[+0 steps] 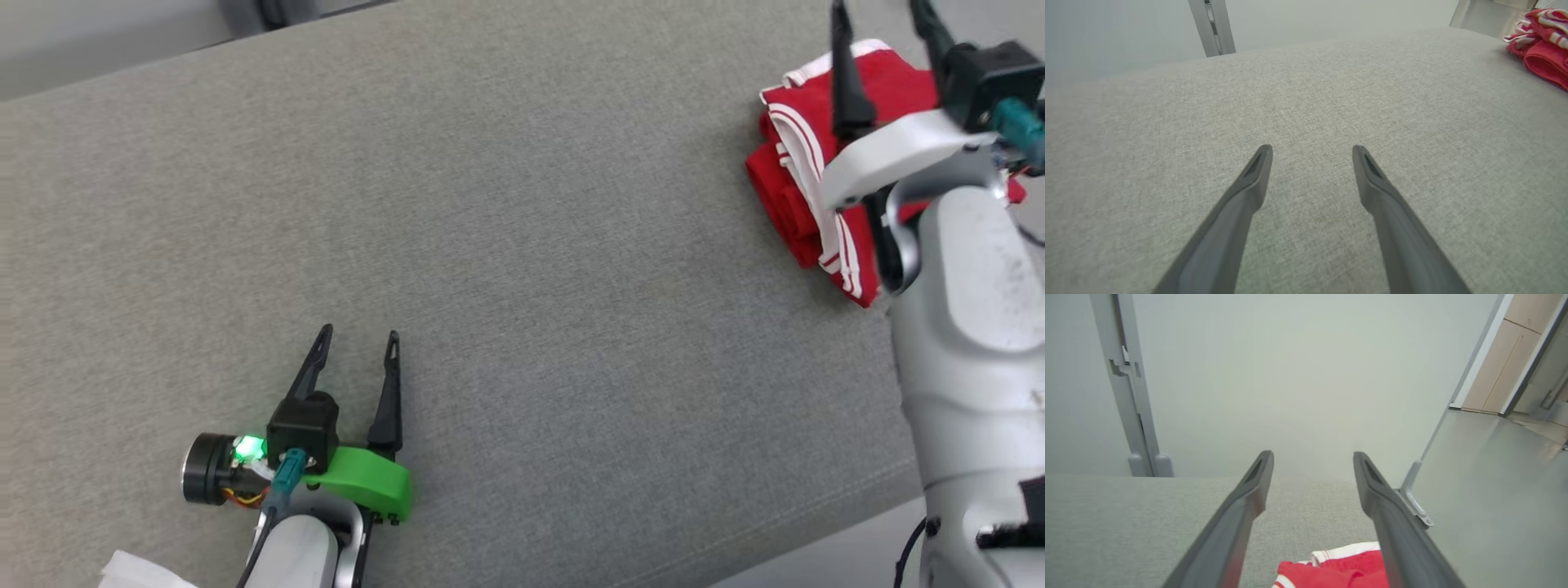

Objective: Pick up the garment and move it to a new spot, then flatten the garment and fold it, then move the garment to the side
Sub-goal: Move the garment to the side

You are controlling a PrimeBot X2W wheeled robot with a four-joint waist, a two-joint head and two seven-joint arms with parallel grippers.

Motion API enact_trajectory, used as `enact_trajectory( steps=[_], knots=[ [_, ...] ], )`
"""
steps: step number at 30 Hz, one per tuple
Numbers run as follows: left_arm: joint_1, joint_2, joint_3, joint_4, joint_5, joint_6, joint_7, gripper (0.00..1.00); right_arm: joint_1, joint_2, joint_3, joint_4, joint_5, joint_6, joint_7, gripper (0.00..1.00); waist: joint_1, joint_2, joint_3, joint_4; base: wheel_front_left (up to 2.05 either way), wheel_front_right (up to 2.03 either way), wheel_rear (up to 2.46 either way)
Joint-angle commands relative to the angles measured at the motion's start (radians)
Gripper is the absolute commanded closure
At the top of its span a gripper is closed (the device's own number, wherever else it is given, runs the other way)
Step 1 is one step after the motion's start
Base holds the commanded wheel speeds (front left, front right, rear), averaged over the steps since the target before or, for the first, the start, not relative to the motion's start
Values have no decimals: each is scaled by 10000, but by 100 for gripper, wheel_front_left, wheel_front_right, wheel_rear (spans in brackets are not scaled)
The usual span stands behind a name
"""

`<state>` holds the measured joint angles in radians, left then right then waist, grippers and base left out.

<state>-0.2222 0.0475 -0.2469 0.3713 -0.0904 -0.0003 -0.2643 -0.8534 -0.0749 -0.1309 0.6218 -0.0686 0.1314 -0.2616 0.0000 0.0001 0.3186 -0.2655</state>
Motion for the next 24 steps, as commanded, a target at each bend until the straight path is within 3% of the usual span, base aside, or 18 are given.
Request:
enact_trajectory(
  steps=[1, 7, 14, 24],
  knots=[
    [213, 64, 125, -48, -46, 124, 8, 0, 448, 51, 310, -433, 352, -18, -35, 0, 0, -1, -390, 439, 0, 0, 0],
    [542, 60, 602, -289, -263, 475, 7, 0, 2132, 204, 997, -1685, 1601, -18, -37, 0, 0, -1, -891, 1198, 0, 0, 0],
    [837, 54, 1158, -391, -390, 705, 7, 0, 3805, 203, 1719, -1576, 2410, -18, -38, 0, 0, -1, -1275, 1898, 0, 0, 0],
    [1628, 55, 1518, -380, -830, 404, 7, 0, 5470, 210, 2031, -1481, 2603, -18, -39, 0, 0, -1, -1968, 2234, 0, 0, 0]
  ],
)
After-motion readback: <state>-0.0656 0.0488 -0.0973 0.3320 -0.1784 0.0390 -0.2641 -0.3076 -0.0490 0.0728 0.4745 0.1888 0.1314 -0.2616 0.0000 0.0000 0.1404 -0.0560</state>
